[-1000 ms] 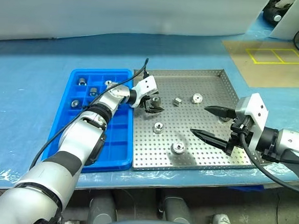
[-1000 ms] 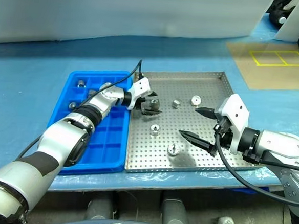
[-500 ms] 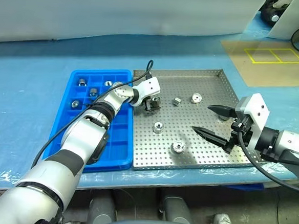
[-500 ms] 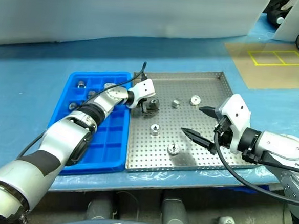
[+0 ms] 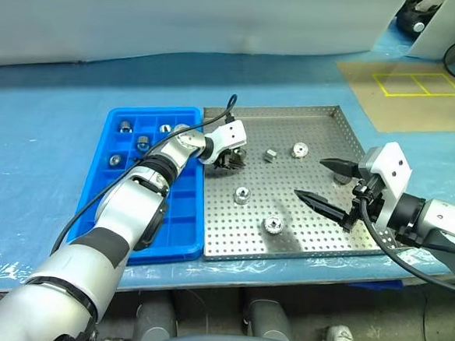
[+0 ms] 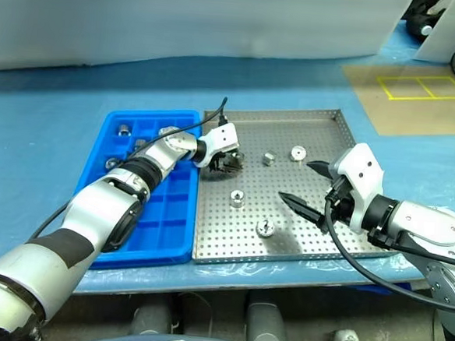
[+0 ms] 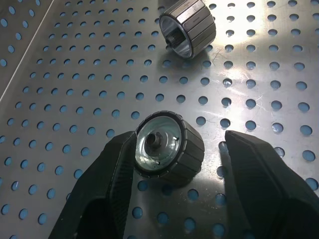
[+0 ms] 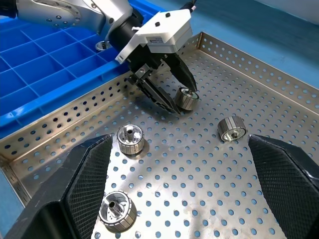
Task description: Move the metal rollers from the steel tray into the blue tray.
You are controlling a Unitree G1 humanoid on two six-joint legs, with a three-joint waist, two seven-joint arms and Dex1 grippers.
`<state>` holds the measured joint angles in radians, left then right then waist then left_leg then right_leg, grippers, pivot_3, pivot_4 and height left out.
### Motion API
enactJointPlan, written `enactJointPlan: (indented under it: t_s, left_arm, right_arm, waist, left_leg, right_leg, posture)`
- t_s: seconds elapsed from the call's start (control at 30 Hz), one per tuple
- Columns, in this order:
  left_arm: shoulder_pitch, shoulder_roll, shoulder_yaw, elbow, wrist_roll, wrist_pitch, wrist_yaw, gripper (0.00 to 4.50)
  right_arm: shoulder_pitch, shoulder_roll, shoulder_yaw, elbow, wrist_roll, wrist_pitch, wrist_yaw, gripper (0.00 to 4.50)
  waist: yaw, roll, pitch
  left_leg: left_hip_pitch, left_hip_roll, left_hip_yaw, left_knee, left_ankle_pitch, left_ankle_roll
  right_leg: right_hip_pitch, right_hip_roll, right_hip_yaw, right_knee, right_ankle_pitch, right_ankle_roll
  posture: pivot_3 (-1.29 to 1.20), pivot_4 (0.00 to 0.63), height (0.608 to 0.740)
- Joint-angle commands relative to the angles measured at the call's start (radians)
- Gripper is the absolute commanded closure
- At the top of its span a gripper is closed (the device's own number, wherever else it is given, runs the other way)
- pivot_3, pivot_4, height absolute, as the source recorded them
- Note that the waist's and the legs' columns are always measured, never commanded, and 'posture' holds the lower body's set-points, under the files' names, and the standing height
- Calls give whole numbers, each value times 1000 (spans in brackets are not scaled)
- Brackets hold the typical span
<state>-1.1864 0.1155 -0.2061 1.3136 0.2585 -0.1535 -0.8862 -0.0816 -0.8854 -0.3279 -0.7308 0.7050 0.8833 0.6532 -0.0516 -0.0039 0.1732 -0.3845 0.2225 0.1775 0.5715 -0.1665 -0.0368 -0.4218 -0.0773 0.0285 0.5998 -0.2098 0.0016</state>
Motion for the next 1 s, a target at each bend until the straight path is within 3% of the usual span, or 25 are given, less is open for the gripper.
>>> enactJointPlan:
  t_s: [0.03, 0.2, 0.4, 0.6, 0.77, 1.0]
  left_arm:
    - [25, 0, -16, 26, 24, 8, -9, 2096]
    - [21, -5, 21, 23, -12, 15, -41, 3098]
    - [11, 0, 37, 8, -19, -29, -47, 3142]
    - [-33, 30, 155, -81, -176, -60, -264, 3142]
    - [26, 116, 205, -306, -311, 5, -479, 3142]
    - [292, 306, 214, -830, -426, 241, -512, 3142]
  right_arm:
    - [-19, -13, 1, -11, -8, -25, -2, 0]
    - [-30, -14, 14, 2, -21, -33, -2, 0]
    - [-49, -12, 33, 14, -28, -40, 3, 0]
    - [-114, -9, 84, 63, -40, -67, 28, 0]
    - [-217, 15, 192, 153, -85, -124, 72, 0]
    - [-424, 121, 360, 342, -159, -228, 169, 0]
  waist:
    - [-4, 0, 0]
    - [-11, 0, 0]
    - [-14, 0, 0]
    - [-16, -1, 1]
    - [-13, -1, 1]
    - [1, 0, 2]
  left_leg:
    - [0, 0, 0, 0, 0, 0]
    - [-1, -1, 0, 0, 0, 0]
    - [-3, -1, 0, -1, -1, 1]
    - [-11, -1, -1, -2, -1, 3]
    - [-16, 0, -1, -6, 1, 6]
    - [-13, 3, -1, -10, 2, 3]
  right_leg:
    - [0, 0, 0, 0, 0, 0]
    - [0, 0, 0, -1, 0, 1]
    - [0, -1, 0, -4, 0, 1]
    - [-4, -1, -1, -10, 6, -7]
    - [-9, 0, -1, -10, 6, -7]
    - [-10, 1, -2, -8, 6, -8]
  posture:
    - [-636, 150, 740]
    - [-627, 150, 740]
    - [-607, 150, 740]
    - [-555, 150, 740]
    - [-455, 150, 740]
    - [-269, 150, 740]
